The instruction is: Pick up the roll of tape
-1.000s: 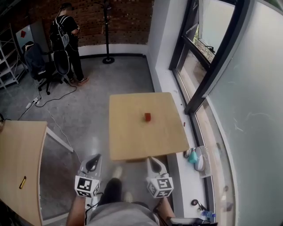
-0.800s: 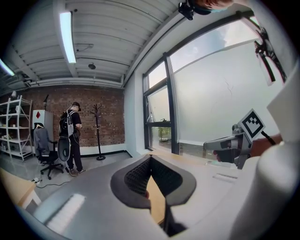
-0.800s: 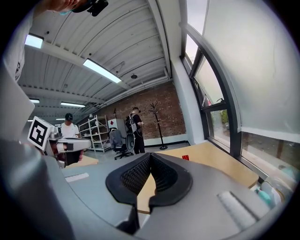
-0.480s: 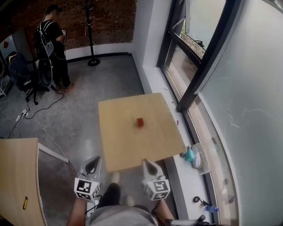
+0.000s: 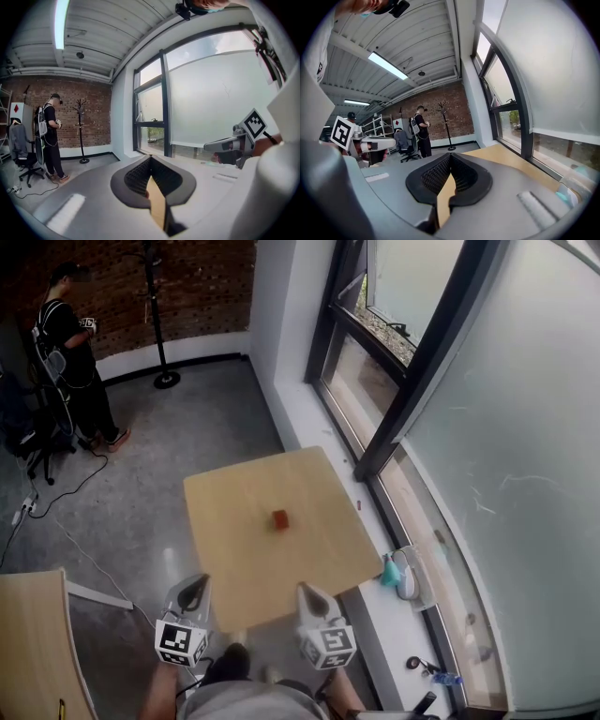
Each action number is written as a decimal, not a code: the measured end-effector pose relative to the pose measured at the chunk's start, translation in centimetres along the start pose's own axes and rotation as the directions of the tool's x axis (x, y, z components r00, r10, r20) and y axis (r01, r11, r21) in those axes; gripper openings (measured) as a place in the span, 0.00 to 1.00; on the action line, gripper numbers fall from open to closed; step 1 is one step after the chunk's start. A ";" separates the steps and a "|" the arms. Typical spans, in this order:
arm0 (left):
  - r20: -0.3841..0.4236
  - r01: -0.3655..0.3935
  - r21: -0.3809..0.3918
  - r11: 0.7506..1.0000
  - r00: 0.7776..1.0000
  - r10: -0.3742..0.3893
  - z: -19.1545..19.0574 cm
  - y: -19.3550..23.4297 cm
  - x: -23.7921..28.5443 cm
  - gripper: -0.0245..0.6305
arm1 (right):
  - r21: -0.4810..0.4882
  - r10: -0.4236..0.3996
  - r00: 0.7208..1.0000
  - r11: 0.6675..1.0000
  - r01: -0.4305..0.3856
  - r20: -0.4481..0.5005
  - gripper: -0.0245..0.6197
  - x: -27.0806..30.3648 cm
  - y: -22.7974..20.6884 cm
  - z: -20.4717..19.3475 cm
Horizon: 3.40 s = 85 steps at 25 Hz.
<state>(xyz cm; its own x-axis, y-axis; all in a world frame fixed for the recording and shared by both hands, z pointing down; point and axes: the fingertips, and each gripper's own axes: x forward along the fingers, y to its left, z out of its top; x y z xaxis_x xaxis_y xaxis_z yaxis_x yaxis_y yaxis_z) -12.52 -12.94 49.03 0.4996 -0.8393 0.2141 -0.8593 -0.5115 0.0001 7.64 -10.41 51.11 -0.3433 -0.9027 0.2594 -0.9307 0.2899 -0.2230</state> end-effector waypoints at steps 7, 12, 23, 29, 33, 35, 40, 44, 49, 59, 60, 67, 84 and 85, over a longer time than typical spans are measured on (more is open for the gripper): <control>-0.037 0.025 -0.003 1.000 0.999 -0.025 -1.0 2.5 3.6 0.04 | 0.007 -0.050 0.999 0.999 0.050 -0.010 0.06 3.4 -2.1 0.1; -0.067 0.044 -0.010 0.999 0.997 -0.044 -2.4 3.8 5.8 0.04 | -0.011 -0.053 0.997 0.999 0.052 -0.048 0.06 5.8 -2.8 -1.4; -0.118 0.107 -0.043 0.993 0.987 -0.111 -6.0 4.4 10.6 0.04 | 0.021 -0.045 0.993 0.999 0.048 -0.106 0.06 11.1 -3.9 -5.5; -0.158 0.110 -0.035 0.993 0.981 -0.114 -8.2 5.1 11.6 0.04 | 0.059 -0.047 0.990 0.997 0.055 -0.133 0.06 13.4 -5.1 -7.7; -0.174 0.121 -0.052 0.991 0.976 -0.128 -9.5 5.5 12.5 0.04 | 0.054 -0.053 0.988 0.997 0.061 -0.146 0.06 15.0 -5.7 -8.9; -0.180 0.127 -0.053 0.990 0.974 -0.135 -10.0 5.7 12.8 0.04 | 0.047 -0.055 0.985 0.997 0.063 -0.165 0.06 15.5 -5.9 -10.0; -0.193 0.133 -0.040 0.990 0.971 -0.138 -11.1 6.3 13.5 0.04 | 0.035 -0.063 0.981 0.997 0.071 -0.182 0.06 17.1 -6.0 -11.2; -0.195 0.141 -0.033 0.989 0.970 -0.144 -11.7 6.3 14.4 0.04 | 0.040 -0.074 0.980 0.996 0.083 -0.186 0.06 18.0 -6.5 -11.8; -0.199 0.136 -0.055 0.989 0.969 -0.144 -12.0 6.6 14.5 0.04 | 0.025 -0.091 0.980 0.995 0.097 -0.177 0.06 19.0 -6.9 -11.6; -0.190 0.124 -0.054 0.991 0.973 -0.132 -11.9 6.7 14.1 0.04 | -0.025 -0.152 0.972 0.988 0.150 -0.179 0.19 21.3 -9.8 -12.1; -0.188 0.122 -0.055 0.991 0.974 -0.130 -11.8 6.7 14.1 0.04 | -0.027 -0.152 0.972 0.988 0.150 -0.181 0.21 21.5 -10.0 -12.2; -0.183 0.112 -0.066 0.992 0.975 -0.122 -11.6 6.9 13.9 0.04 | -0.066 -0.155 0.968 0.987 0.145 -0.197 0.33 23.5 -11.0 -12.9; -0.191 0.101 -0.067 0.993 0.975 -0.112 -11.8 8.2 13.8 0.04 | -0.098 -0.190 0.956 0.980 0.171 -0.224 0.56 28.1 -13.6 -14.6; -0.191 0.100 -0.067 0.993 0.975 -0.111 -11.9 8.2 13.8 0.04 | -0.094 -0.187 0.956 0.981 0.170 -0.224 0.56 28.3 -13.6 -14.6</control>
<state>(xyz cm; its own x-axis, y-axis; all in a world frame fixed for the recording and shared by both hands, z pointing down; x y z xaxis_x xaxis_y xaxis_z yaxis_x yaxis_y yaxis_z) -13.99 -26.59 63.58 0.5618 -0.7265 0.3957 -0.8104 -0.5794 0.0870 8.77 -35.24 75.23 -0.1826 -0.8462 0.5006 -0.9831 0.1613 -0.0861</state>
